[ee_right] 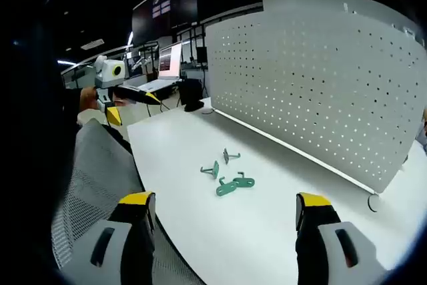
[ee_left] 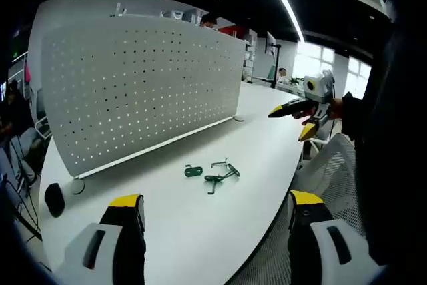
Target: Insert the hook assembly into the mounting plate slot until the hook locks in place.
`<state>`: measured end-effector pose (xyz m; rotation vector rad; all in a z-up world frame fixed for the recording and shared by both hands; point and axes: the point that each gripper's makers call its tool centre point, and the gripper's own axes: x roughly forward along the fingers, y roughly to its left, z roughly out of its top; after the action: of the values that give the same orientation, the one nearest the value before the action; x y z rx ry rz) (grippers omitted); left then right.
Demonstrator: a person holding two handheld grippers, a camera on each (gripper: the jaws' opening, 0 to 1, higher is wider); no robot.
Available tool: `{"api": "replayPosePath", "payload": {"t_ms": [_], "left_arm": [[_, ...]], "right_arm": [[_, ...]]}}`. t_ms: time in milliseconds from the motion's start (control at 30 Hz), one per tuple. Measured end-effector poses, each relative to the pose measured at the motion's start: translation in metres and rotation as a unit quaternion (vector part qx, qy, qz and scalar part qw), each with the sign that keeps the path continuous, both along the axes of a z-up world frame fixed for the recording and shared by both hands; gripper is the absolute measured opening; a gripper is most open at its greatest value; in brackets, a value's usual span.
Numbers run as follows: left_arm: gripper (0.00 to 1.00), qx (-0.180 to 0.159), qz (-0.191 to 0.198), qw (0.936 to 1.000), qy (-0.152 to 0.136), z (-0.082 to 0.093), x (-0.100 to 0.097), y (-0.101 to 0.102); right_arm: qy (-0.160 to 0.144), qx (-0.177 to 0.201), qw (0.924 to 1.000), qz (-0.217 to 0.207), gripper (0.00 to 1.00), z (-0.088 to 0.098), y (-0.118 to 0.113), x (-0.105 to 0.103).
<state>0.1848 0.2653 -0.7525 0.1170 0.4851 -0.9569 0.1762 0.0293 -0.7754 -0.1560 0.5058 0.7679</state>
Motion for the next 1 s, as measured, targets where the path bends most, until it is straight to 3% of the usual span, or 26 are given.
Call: {"api": "replayPosePath", "payload": {"t_ms": [800, 1000], "left_arm": [[0.89, 0.005, 0.010, 0.9999, 0.011, -0.003, -0.002, 0.001], [0.89, 0.012, 0.005, 0.9998, 0.012, -0.010, 0.006, 0.004]], "right_arm": [[0.010, -0.003, 0.9998, 0.019, 0.86, -0.008, 0.005, 0.005], [0.013, 0.001, 0.9998, 0.017, 0.86, -0.013, 0.004, 0.005]]}}
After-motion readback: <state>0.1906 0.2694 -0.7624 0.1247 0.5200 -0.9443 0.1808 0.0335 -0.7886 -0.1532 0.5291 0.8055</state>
